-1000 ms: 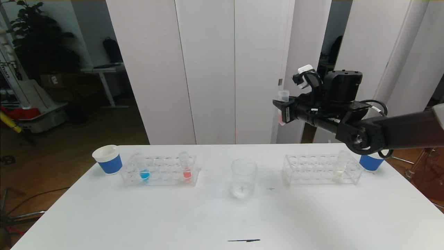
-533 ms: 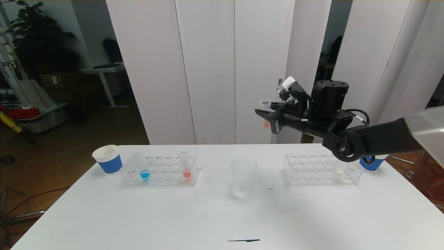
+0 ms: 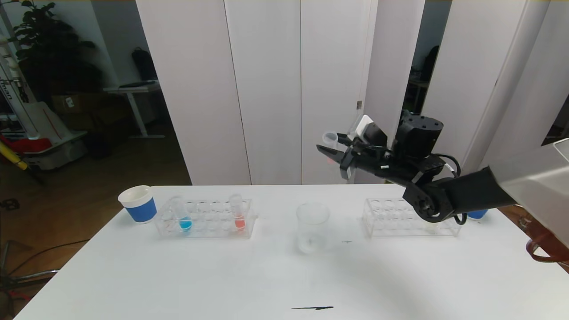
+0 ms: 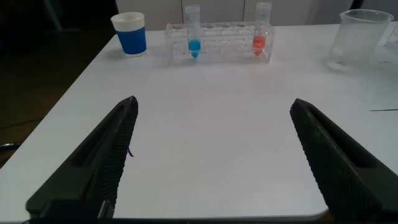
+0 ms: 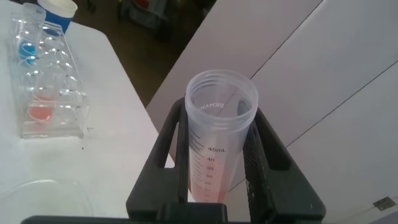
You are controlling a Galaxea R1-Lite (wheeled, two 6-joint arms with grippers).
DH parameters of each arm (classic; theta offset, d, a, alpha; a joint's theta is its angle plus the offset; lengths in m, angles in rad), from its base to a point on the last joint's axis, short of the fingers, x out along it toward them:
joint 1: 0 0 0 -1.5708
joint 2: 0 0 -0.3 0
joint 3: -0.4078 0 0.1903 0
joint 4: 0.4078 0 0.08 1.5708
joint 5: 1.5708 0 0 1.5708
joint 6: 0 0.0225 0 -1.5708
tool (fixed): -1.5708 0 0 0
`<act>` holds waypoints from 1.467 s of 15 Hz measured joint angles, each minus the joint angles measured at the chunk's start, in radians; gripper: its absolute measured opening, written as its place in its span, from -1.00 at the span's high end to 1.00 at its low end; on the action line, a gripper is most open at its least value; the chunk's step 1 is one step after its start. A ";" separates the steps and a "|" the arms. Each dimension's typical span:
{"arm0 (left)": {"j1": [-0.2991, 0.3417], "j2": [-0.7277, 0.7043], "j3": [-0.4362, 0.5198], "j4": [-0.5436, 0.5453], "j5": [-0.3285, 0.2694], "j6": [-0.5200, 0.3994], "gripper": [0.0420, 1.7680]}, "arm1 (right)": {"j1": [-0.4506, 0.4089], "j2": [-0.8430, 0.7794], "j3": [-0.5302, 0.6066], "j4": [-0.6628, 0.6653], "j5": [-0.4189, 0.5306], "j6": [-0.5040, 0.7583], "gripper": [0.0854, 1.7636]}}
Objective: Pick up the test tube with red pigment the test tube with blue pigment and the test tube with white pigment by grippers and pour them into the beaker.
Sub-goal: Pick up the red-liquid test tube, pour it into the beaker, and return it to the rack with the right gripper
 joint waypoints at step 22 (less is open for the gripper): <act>0.000 0.000 0.000 0.000 0.000 0.000 -0.98 | -0.022 0.097 -0.153 0.105 0.276 -0.724 0.41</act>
